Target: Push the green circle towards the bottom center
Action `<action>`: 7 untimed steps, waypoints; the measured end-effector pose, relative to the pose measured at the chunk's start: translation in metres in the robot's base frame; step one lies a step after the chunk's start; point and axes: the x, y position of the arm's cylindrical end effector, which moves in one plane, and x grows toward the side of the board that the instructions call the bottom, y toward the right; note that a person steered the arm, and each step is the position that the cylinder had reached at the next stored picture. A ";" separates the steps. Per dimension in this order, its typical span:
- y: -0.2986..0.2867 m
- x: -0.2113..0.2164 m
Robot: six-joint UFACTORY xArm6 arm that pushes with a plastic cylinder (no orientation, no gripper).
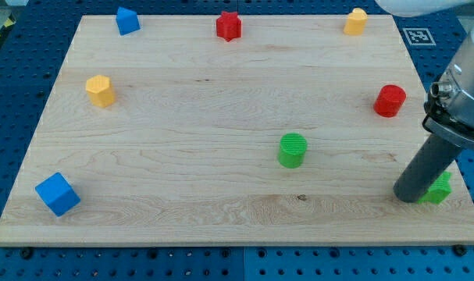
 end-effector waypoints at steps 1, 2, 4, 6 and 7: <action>-0.013 0.002; -0.034 -0.003; -0.067 -0.086; -0.133 -0.116; -0.143 -0.087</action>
